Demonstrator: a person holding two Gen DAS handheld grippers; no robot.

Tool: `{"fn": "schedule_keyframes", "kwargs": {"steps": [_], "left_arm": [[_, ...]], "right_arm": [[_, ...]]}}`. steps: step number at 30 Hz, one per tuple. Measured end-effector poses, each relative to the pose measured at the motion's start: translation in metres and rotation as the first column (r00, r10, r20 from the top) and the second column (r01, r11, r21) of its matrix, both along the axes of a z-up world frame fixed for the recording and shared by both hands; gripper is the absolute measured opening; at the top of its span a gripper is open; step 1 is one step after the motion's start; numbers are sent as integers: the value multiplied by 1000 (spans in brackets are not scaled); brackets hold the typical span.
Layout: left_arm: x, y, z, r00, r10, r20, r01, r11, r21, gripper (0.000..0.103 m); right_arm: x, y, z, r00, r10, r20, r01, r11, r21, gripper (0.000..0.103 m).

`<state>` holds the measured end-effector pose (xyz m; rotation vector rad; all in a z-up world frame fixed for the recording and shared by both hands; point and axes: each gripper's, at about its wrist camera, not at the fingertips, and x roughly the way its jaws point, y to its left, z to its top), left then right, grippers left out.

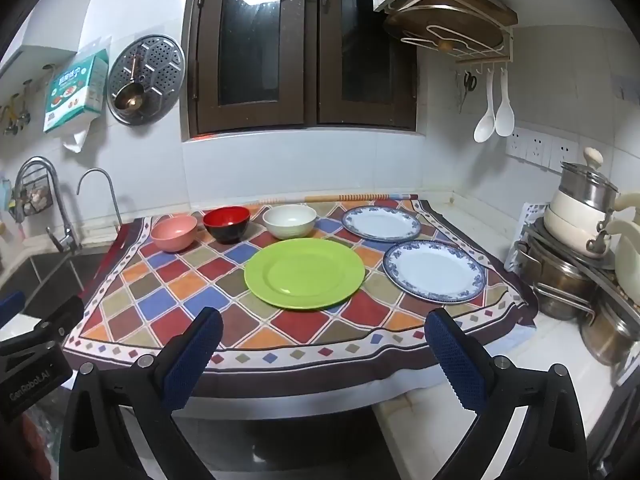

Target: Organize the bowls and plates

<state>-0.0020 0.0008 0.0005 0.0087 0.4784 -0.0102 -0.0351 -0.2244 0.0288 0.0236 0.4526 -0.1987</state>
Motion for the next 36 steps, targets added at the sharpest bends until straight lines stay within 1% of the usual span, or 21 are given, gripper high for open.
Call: {"fn": "schedule_keyframes", "kwargs": {"steps": [3,6,8,10,36], "left_arm": [[4,8,-4,1000,-1,3,1,1000,-3,103],[-2,5,-4,1000,6,7,-6,1000,2,103],[2,2,0,1000,11,-10,-11,1000,4,103],[3,1,0,1000,11,-14,-11,1000,6,103],[3,2,-1,1000,11,-15,-11,1000,5,103]], "right_arm": [[0,1,-1,1000,1,3,-1,1000,0,102],[0,1,-2,1000,4,4,-4,1000,-1,102],[0,2,-3,1000,3,2,-3,1000,-2,102],[-2,5,4,1000,3,11,-2,1000,-3,102],[0,7,6,1000,6,7,-6,1000,-3,102]]}}
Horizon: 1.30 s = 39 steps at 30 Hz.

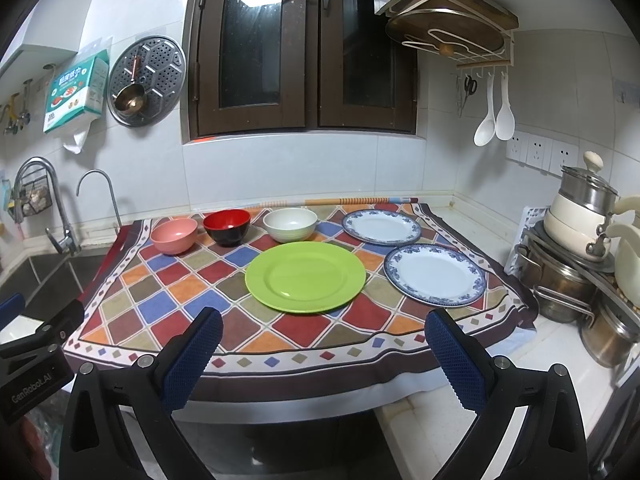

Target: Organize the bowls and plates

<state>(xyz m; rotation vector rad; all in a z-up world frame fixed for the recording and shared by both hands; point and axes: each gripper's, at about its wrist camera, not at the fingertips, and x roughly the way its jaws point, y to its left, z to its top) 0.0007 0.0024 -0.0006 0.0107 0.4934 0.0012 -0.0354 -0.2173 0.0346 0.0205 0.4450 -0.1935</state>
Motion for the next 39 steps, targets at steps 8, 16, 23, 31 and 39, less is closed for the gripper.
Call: {"fn": "schedule_keyframes", "kwargs": {"steps": [8,16,23,31,39], "left_arm": [[0,1,0,1000,-1,0,1,1000,-1,103],[0,1,0,1000,-1,0,1,1000,0,103],[0,2,0,1000,-1,0,1,1000,0,103],[0,2,0,1000,-1,0,1,1000,0,103],[1,5,-1,1000,1,-2,-1,1000,-1,103]], "right_arm": [[2,-3,-2,1000,-3,-1,3,1000,3,102],[2,-3,-2,1000,-4,0,4,1000,2,102],[2,-2,-2,1000,-2,-1,2,1000,1,102],[1,-4,-3,1000,-5,-1,5,1000,-2,102],[0,-5,-2,1000,-6,-4,6,1000,-3,102]]}}
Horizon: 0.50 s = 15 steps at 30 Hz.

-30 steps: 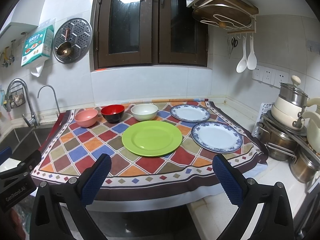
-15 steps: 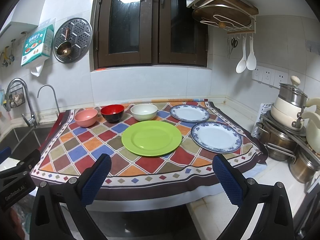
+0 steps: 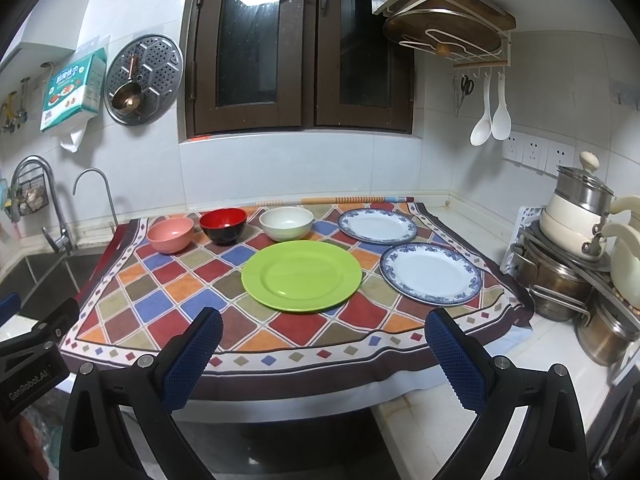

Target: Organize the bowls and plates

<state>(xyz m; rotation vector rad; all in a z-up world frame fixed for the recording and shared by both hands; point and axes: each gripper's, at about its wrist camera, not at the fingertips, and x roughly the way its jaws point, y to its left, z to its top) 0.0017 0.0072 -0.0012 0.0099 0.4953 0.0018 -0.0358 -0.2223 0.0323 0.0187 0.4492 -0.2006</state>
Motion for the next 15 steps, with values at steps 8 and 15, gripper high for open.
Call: {"fn": "schedule_keyframes", "kwargs": {"steps": [8,15], "left_arm": [[1,4,-3,1000,0,-3,0,1000,-1,103],[8,12,-8,1000,-7,-8,7,1000,-2,103]], "right_arm": [[1,2,0,1000,0,0,0,1000,-1,102],[1,2,-2,1000,-1,-3,1,1000,-2,102]]}}
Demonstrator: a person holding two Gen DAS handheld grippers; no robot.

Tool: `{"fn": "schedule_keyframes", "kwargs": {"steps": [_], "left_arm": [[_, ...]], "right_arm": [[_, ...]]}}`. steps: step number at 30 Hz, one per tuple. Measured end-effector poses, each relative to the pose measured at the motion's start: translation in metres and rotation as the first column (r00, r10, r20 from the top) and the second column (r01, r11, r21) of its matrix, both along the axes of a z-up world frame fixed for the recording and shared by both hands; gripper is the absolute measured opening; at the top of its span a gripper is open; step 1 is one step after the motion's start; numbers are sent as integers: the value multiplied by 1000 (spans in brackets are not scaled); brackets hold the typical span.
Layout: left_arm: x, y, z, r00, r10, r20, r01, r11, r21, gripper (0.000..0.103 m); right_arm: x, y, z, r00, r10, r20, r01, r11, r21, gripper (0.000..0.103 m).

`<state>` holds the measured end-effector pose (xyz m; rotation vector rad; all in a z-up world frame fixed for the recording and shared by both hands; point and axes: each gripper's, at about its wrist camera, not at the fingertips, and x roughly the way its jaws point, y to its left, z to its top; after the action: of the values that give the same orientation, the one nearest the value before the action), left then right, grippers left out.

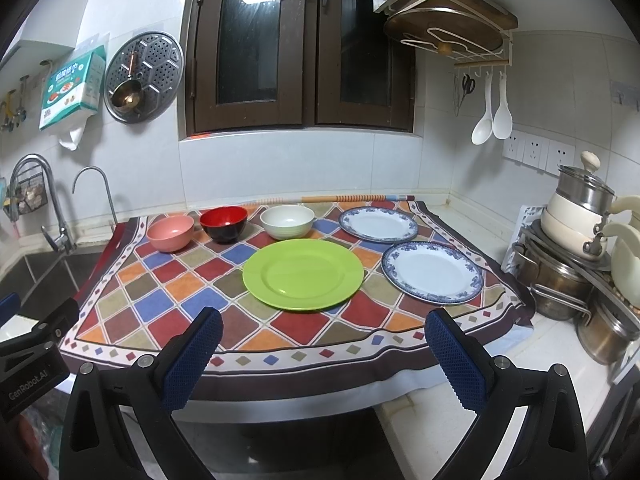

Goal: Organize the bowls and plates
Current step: 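Move both grippers down to the rim of the lime-green plate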

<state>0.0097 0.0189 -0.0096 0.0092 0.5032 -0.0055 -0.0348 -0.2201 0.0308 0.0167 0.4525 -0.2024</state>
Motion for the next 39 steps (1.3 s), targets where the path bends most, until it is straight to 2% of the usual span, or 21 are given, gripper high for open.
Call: {"fn": "schedule_keyframes", "kwargs": {"steps": [11,20,23,29,35,39], "left_arm": [[13,10,7,993,-113,27,111,993,49,103],[40,13,11,985,-171,-6,171,985,33,103],[51,8,15,985,-170,13,169,985,33,103],[91,-12,13,985,-172,2,172,985,32,103],[143,-44,5,981,-184,-57,187,982,42,101],[177,-67,-6,969,-213,-127,219,975,35,97]], "right_arm": [[13,17,-4,999,-20,-25,21,999,30,102],[29,30,-8,996,-61,-59,64,996,53,102],[35,31,-5,995,-79,-55,81,996,45,102],[58,24,0,994,-108,-28,108,994,-4,102],[103,4,-3,995,-100,-26,99,995,-29,102],[137,-15,-12,995,-89,-50,88,996,-14,101]]}}
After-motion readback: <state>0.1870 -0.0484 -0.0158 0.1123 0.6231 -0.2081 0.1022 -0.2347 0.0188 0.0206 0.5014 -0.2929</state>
